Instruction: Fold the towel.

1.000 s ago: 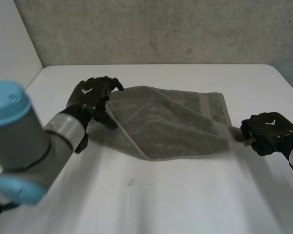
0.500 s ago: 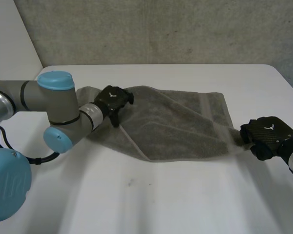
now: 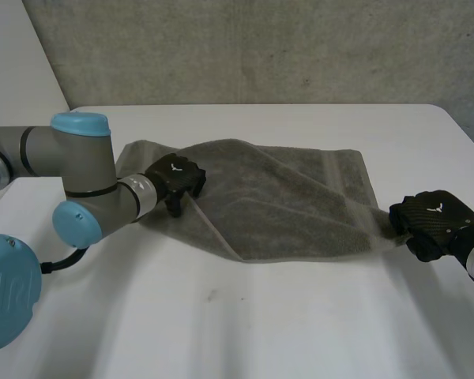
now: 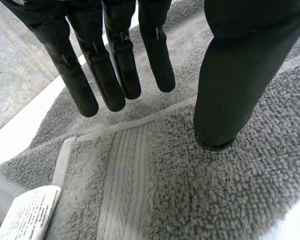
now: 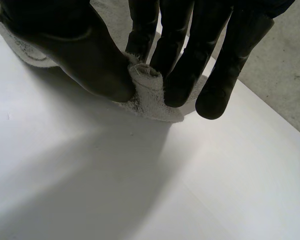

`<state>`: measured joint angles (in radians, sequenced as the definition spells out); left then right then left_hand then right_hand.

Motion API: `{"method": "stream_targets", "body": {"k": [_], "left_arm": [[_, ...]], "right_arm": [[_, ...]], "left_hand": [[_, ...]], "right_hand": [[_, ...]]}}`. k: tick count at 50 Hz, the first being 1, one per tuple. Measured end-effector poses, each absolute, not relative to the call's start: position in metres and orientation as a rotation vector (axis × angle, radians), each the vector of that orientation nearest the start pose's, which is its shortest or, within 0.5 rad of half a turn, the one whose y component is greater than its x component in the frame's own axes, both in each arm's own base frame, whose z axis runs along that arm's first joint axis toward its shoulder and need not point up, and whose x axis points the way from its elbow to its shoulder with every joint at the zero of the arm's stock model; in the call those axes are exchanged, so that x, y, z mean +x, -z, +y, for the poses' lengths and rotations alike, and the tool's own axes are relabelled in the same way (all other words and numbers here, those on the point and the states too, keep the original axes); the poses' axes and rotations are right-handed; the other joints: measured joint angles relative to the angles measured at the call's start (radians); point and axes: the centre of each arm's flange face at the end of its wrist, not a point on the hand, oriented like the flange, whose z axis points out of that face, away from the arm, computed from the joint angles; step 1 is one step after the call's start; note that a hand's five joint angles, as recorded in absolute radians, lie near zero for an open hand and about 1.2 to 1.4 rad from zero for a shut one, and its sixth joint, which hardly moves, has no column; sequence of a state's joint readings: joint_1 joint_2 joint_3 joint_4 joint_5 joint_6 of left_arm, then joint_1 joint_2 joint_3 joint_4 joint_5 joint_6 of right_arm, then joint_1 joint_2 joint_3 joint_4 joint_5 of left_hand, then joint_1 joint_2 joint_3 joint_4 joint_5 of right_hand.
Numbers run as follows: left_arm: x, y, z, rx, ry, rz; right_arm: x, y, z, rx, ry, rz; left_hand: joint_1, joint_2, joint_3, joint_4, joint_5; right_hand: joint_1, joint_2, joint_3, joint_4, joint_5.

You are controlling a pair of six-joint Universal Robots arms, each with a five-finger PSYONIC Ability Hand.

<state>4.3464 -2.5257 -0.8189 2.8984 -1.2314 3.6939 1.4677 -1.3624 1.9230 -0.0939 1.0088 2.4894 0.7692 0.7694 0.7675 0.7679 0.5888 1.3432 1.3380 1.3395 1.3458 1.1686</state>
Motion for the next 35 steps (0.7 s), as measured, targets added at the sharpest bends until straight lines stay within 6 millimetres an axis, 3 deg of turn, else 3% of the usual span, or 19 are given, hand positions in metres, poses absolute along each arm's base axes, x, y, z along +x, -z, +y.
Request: {"method": "stream_targets", "body": {"k": [6,16,35], "left_arm": [[-0.3078,-0.1347,-0.3641,1.479,1.782,2.37],[-0.307,-0.1341,-0.3648,1.473,1.78,2.369],[-0.3066,-0.1311,-0.3615,1.536,1.725,2.336]], "right_arm": [[0.1522,-0.1649,-0.2791,-1.113,1.706,2.303],[0.1525,-0.1628,-0.2778,-1.118,1.696,2.31],[0.1525,-0.161,-0.2774,-1.158,1.697,2.311]], "left_hand": [[-0.004,-0.005,-0.004,0.0,0.006],[-0.233,-0.236,-0.233,-0.234,-0.233],[-0.115,-0.115,-0.114,-0.116,-0.111]], "right_hand": [[0.0,0.0,0.0,0.0,0.0],[0.0,0.0,0.0,0.0,0.0],[0.0,0.0,0.0,0.0,0.0]]}}
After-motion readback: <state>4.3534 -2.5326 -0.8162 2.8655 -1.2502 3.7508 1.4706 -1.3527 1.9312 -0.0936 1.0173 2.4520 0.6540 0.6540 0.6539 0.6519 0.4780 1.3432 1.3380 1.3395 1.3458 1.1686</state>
